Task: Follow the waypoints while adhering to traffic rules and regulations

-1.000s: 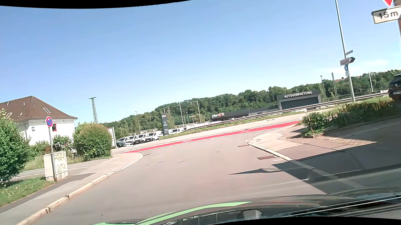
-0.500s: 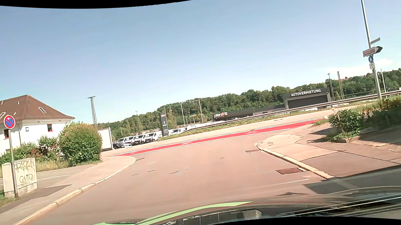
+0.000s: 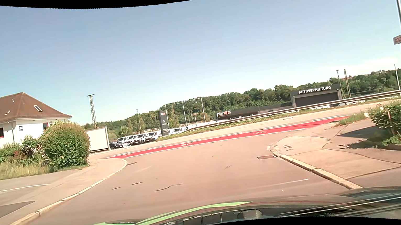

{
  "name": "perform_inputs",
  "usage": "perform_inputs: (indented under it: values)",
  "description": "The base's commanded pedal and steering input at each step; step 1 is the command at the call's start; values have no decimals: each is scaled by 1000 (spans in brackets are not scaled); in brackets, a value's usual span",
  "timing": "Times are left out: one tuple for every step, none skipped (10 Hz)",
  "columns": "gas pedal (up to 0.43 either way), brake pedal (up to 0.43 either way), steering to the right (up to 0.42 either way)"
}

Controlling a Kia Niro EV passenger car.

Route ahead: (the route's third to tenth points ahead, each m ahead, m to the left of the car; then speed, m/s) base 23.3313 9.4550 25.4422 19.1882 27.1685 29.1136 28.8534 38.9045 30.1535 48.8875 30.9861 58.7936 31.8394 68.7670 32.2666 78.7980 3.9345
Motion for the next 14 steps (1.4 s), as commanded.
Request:
perform_inputs:
  values:
    - [8, 0, -27]
    - [8, 0, -24]
    - [8, 0, -24]
    - [8, 0, -24]
    - [8, 0, -18]
    - [0, 0, -13]
    - [0, 0, -10]
    - [0, 0, -8]
    - [0, 0, -1]
    - [0, 0, 6]
    - [0, 0, 13]
    - [0, 0, 25]
    - [0, 0, 39]
    - [0, 0, 48]
